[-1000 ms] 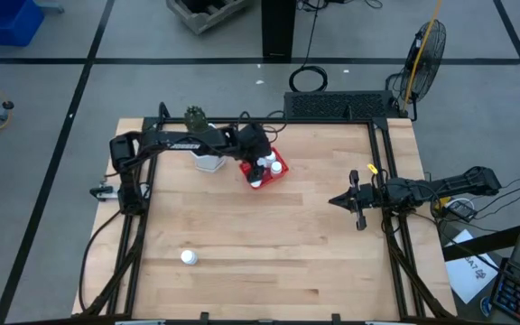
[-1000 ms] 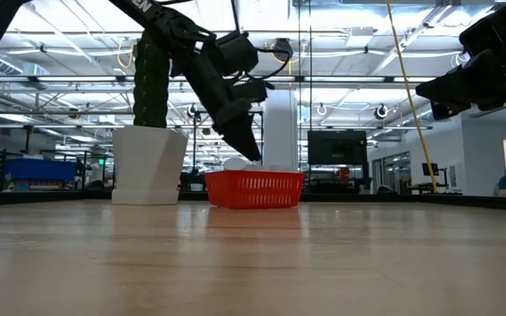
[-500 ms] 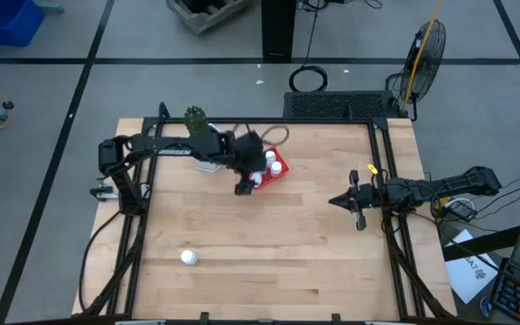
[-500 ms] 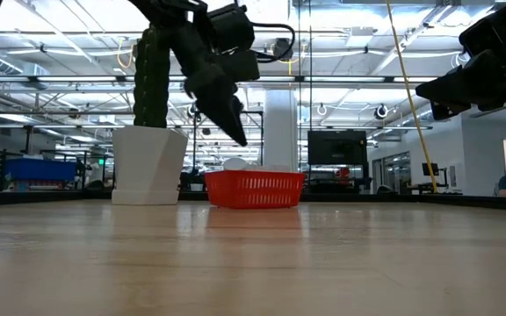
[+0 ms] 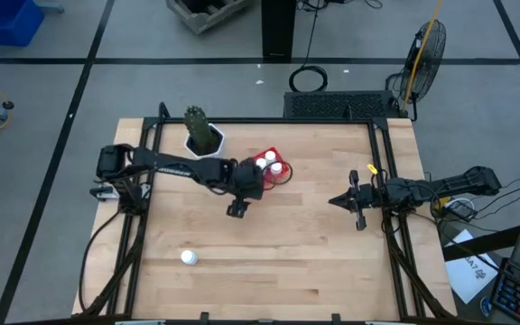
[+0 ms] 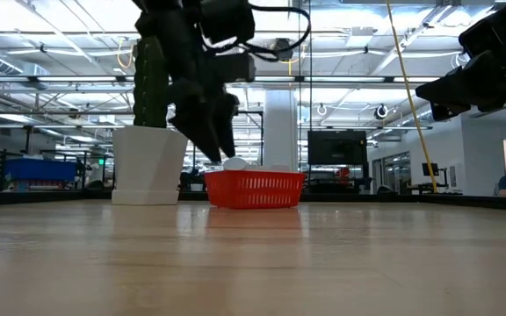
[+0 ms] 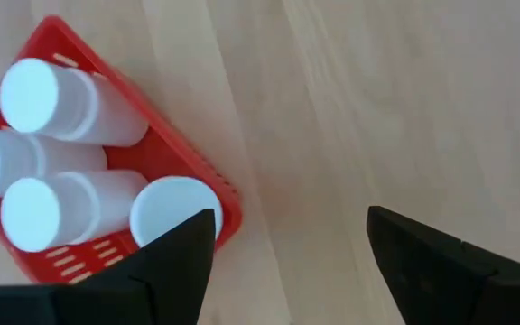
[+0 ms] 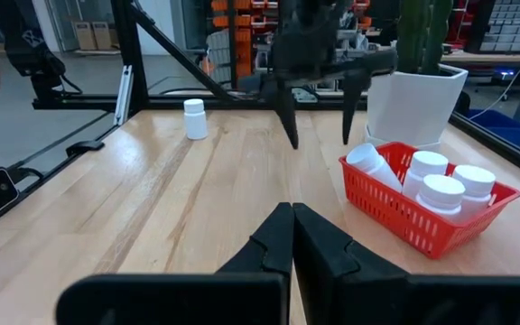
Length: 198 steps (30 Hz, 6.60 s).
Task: Pick and place pill bottles into a basket
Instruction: Adjust the white pill bottle in the red bin
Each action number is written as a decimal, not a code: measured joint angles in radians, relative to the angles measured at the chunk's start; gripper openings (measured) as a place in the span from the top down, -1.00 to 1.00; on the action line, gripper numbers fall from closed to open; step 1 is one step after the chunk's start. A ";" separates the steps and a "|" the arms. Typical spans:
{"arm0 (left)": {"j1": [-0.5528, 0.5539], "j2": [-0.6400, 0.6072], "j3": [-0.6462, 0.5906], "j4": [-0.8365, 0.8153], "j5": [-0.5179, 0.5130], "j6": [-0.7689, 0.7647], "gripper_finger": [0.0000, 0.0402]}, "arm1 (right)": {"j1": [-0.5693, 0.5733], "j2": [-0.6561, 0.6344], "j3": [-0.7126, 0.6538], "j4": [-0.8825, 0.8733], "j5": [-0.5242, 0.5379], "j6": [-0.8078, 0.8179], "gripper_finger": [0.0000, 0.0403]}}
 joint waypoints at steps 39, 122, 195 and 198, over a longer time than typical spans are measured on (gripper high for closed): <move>-0.059 -0.173 -0.091 -0.121 -0.428 -0.162 -0.36 | 0.000 0.000 0.000 -0.001 0.000 0.000 1.00; 0.273 0.298 0.252 -0.114 0.245 0.086 -0.36 | 0.000 0.009 0.000 -0.003 0.000 0.000 1.00; 0.041 0.016 0.251 0.410 0.315 -0.288 0.12 | -0.014 0.260 0.060 0.533 0.162 0.138 0.45; 0.038 0.034 0.251 0.446 0.287 -0.310 0.12 | -0.014 0.379 0.086 0.646 0.161 0.121 0.10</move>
